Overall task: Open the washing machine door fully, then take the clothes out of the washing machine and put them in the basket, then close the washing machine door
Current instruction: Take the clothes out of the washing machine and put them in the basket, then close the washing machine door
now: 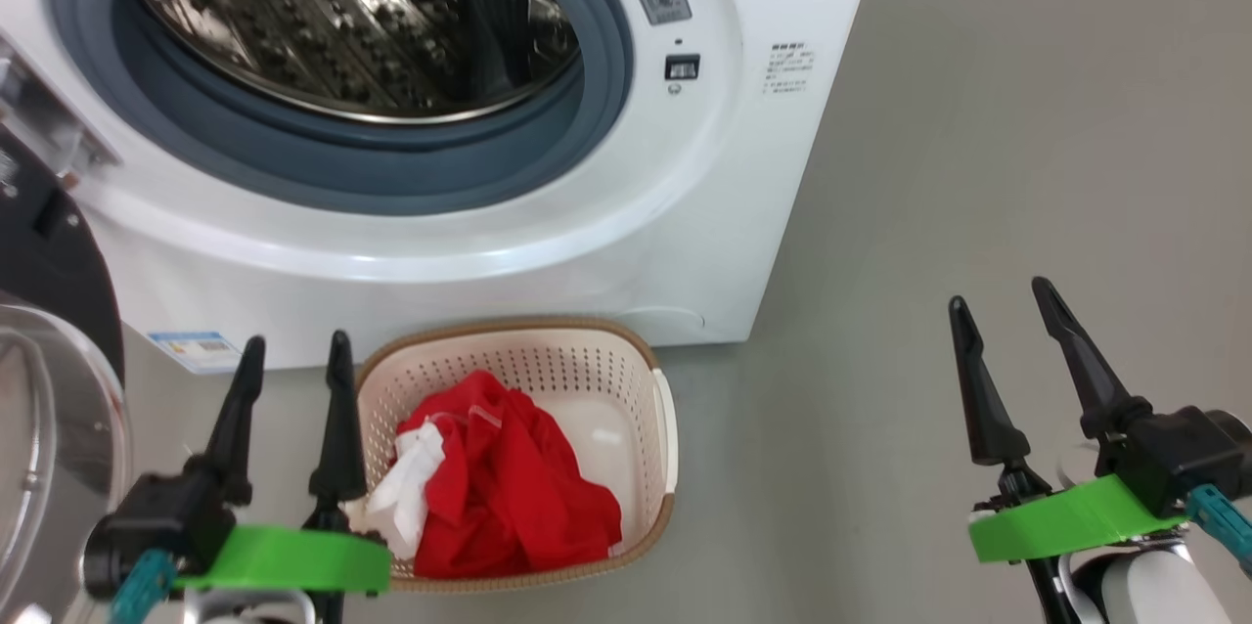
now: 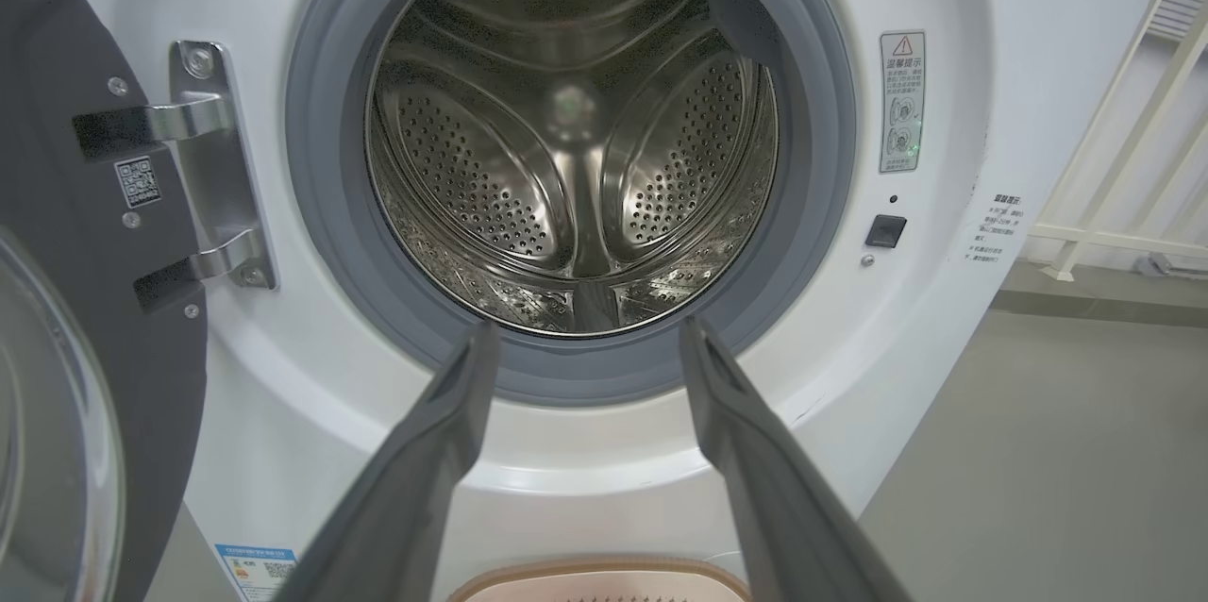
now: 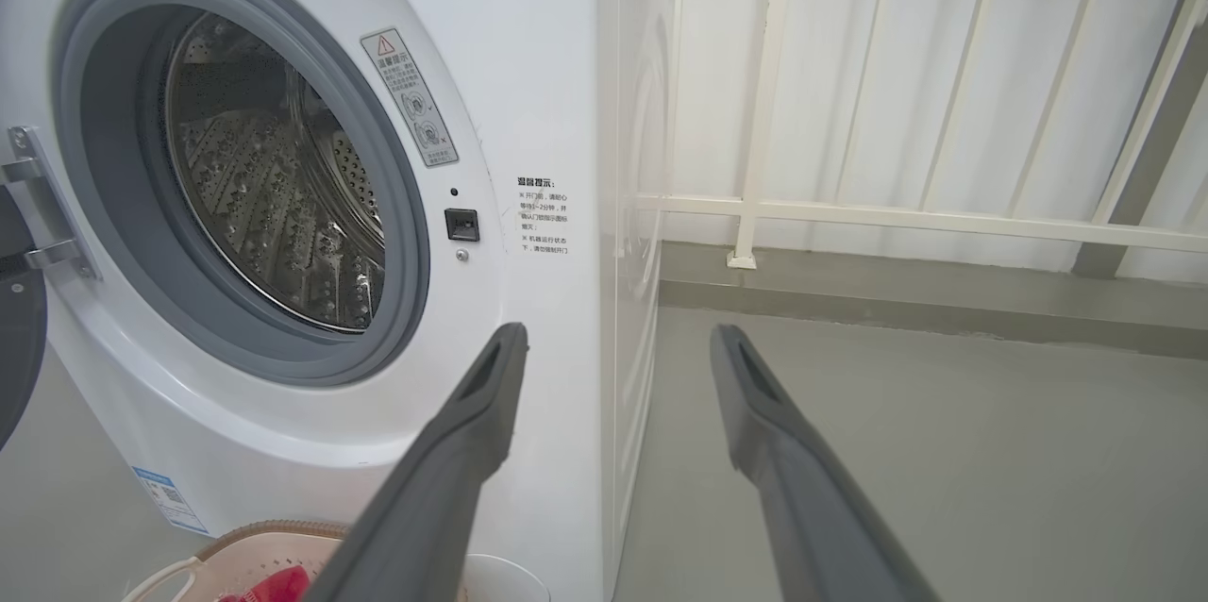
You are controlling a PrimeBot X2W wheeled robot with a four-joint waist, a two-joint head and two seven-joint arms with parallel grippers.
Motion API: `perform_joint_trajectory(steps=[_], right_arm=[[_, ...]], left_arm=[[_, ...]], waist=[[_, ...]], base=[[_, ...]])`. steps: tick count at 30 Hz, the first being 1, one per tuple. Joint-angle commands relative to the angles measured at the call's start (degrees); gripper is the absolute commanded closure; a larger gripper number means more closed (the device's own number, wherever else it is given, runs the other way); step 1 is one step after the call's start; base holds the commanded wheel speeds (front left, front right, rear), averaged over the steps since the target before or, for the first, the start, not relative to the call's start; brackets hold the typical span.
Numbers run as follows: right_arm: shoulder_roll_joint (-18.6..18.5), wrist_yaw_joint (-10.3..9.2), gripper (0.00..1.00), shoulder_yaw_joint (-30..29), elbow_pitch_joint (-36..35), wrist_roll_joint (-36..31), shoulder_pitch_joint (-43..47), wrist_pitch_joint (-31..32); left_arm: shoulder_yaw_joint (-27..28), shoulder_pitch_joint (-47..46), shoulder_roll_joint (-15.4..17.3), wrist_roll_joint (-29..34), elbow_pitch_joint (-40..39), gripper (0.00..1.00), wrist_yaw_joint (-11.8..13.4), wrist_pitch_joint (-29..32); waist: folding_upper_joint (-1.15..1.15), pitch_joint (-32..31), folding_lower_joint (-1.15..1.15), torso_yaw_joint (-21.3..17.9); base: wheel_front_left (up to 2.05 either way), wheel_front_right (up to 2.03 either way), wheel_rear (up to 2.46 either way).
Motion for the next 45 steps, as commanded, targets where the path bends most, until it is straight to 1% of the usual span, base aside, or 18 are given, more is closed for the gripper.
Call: perform_joint_trajectory(steps=[1, 5, 10, 16, 27, 38, 45], right_arm=[[-0.42, 0.35, 0.0, 0.73, -1.76, -0.33, 0.29, -0.37], [-0.42, 0.35, 0.0, 0.32, -2.3, -0.14, 2.21, -0.37], [-0.42, 0.35, 0.0, 0.01, -3.03, 0.16, 4.73, -0.37], [-0.42, 0.35, 0.0, -0.98, -3.92, 0.73, 7.59, -0.37], [-0.42, 0.35, 0.0, -1.78, -3.94, 0.89, 10.06, -0.37], [-0.42, 0.35, 0.0, -1.34, -3.75, 0.91, 10.37, -0.37], [-0.42, 0.35, 0.0, -1.32, -3.77, 0.9, 10.41, -0.37]], left_arm=[[2.15, 0.91, 0.73, 0.38, -2.42, 0.0, 0.74, -0.5], [2.51, 4.15, 0.73, 0.33, -5.46, 0.0, 1.69, -0.5], [2.2, 7.25, 0.73, -0.01, -6.78, 0.0, 2.35, -0.5], [1.94, 10.09, 0.72, -0.51, -8.46, 0.0, 0.94, -0.5], [2.73, 13.61, 0.72, 1.55, -9.61, 0.0, -0.79, -0.5], [2.43, 13.95, 0.72, 1.69, -9.58, 0.0, -1.01, -0.5], [2.36, 13.61, 0.72, 1.79, -9.54, 0.0, -0.58, -0.5]], waist=[[0.0, -1.44, 0.0, 0.25], [0.0, -3.46, 0.0, 0.28], [0.0, -5.97, 0.0, 0.41], [0.0, -8.15, 0.0, 0.41], [0.0, -10.83, 0.0, -0.6], [0.0, -11.09, 0.0, -1.09], [0.0, -11.24, 0.0, -0.93]], base=[[0.0, 0.0, 0.0], [0.0, 0.0, 0.0], [0.0, 0.0, 0.0], [0.0, 0.0, 0.0], [0.0, 0.0, 0.0], [0.0, 0.0, 0.0], [-0.34, 0.27, 0.07]])
